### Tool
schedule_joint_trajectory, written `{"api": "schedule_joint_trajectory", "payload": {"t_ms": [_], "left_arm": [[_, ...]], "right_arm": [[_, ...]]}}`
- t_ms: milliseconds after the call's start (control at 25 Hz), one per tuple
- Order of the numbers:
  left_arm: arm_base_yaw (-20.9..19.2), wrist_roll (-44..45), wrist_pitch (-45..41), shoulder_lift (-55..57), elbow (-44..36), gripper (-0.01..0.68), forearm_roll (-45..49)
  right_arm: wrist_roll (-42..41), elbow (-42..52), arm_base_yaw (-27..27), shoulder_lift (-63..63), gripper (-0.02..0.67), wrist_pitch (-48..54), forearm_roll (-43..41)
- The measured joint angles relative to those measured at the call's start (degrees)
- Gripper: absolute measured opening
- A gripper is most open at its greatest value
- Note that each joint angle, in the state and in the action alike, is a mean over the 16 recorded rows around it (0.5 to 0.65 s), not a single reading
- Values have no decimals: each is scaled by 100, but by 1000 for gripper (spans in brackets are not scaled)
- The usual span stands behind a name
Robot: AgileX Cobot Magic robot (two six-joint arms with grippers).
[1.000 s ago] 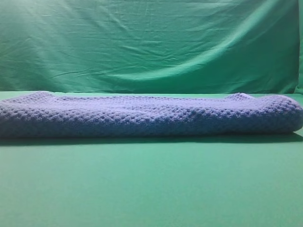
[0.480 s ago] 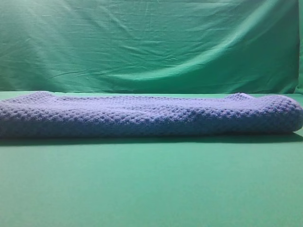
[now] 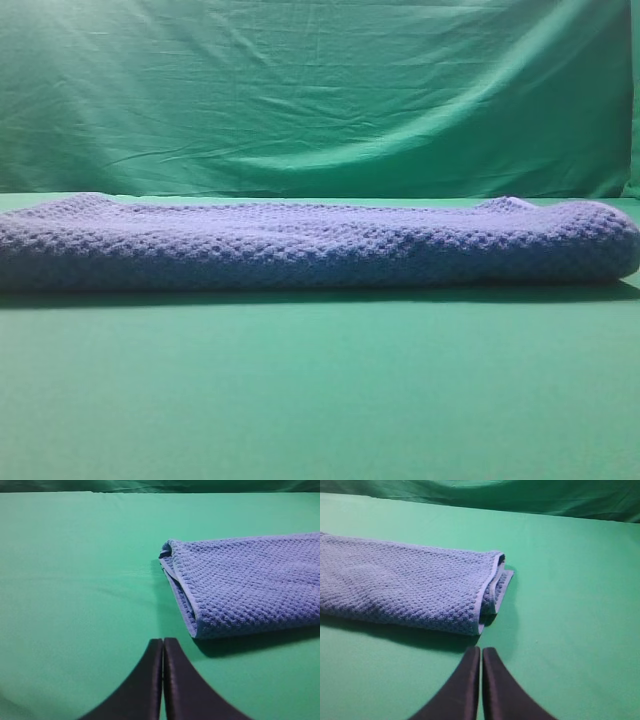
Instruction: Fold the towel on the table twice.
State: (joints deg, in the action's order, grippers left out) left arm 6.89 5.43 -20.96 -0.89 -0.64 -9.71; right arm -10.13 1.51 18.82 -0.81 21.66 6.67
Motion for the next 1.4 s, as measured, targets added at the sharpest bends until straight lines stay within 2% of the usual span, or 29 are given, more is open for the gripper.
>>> {"api": "schedule_joint_trajectory", "payload": {"t_ms": [520, 1120, 1400], "left_arm": [[0, 0, 47, 0, -10, 0, 0], [-165, 0, 53, 0, -10, 0, 0], [-248, 0, 53, 0, -10, 0, 0]], "right_arm": [[0, 0, -115, 0, 0, 1, 0], [0, 0, -1411, 0, 0, 1, 0], [-2, 0, -1649, 0, 0, 1, 0]]}}
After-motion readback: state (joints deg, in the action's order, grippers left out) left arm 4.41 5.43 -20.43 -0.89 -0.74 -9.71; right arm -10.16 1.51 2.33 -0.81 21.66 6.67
